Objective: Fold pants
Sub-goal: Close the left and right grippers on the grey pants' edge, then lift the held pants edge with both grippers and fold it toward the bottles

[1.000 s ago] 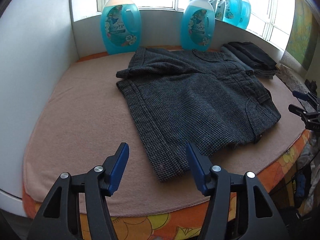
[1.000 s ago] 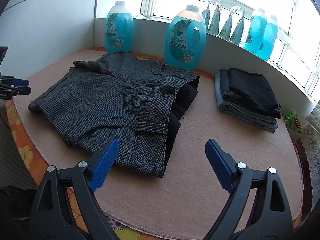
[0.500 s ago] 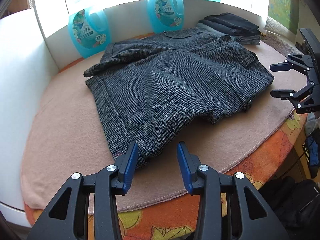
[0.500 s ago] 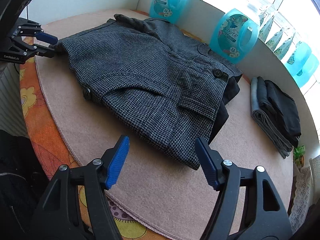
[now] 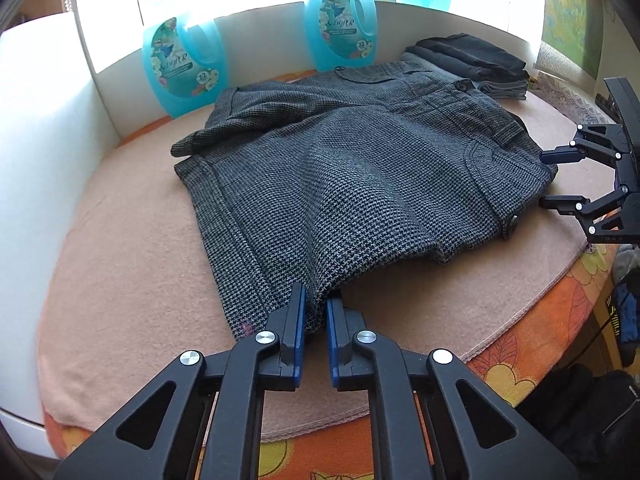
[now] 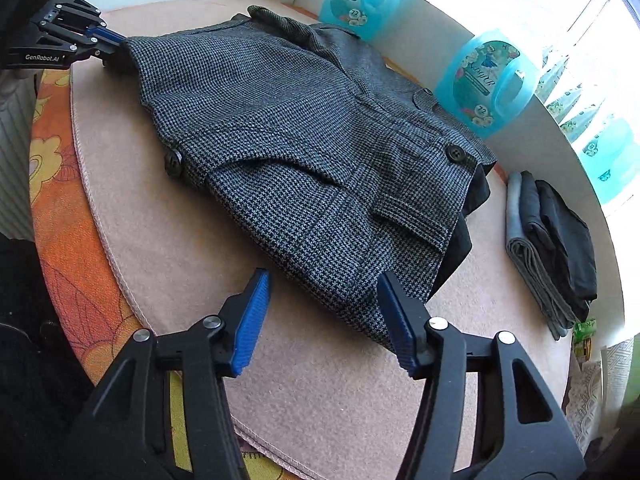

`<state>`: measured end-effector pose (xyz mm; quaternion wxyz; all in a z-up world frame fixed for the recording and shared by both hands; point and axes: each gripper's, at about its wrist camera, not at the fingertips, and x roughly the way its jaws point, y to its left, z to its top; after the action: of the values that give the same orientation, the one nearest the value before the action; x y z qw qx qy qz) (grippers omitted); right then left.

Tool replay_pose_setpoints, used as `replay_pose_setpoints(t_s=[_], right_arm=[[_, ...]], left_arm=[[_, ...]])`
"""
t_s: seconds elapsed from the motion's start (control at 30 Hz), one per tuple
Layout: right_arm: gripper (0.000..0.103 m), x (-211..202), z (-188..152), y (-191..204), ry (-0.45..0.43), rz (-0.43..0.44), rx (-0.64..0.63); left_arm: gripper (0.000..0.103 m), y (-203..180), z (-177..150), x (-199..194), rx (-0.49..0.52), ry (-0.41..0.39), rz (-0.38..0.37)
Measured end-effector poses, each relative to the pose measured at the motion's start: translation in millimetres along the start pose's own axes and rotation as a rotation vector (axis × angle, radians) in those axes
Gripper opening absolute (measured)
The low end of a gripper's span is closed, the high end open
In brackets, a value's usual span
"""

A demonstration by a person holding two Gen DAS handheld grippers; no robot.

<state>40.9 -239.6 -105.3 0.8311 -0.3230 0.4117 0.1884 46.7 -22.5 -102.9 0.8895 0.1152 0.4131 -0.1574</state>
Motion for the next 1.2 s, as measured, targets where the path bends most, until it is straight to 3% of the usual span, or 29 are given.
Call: replay_pose_setpoints(t_s=[0.2, 0.27, 0.43, 0.53, 0.6, 0.63, 0.67, 0.73, 1.0, 1.2], right_arm=[[0.032, -3, 4, -4, -0.017, 0.008, 0.028], [0.026, -7, 7, -8, -0.030, 0.004, 0.050], [0.013, -15, 13, -16, -0.051, -0.034, 0.081], [0.011, -20, 16, -21, -0.065, -0.034, 0.100], [0.011, -22, 18, -22, -0.072, -0.045, 0.101], [0.011, -23, 17, -21, -0.075, -0.040, 0.095], [0.011, -24, 17, -20, -0.078, -0.040, 0.092], [0.011, -23, 16, -21, -0.072, -0.036, 0.101], [0.009, -43, 32, -31, -0.164, -0.090, 0.160], [0.008, -69, 64, -49, -0.262, -0.165, 0.181]], left_arm=[[0.008, -1, -2, 0, -0.007, -0.007, -0.001], [0.013, -3, -4, 1, -0.002, -0.002, 0.005], [0.039, -14, -8, 1, 0.036, -0.016, 0.009], [0.039, -17, -8, 5, 0.046, -0.023, 0.045], [0.033, -17, -7, 7, 0.046, -0.030, 0.069], [0.016, -17, -7, 8, 0.048, -0.035, 0.084], [0.010, -15, -6, 8, 0.044, -0.040, 0.086], [0.006, -4, -3, 7, 0.006, -0.048, 0.050], [0.004, 28, 31, -24, -0.070, -0.201, 0.062], [0.003, 43, 74, -50, -0.057, -0.329, 0.121]])
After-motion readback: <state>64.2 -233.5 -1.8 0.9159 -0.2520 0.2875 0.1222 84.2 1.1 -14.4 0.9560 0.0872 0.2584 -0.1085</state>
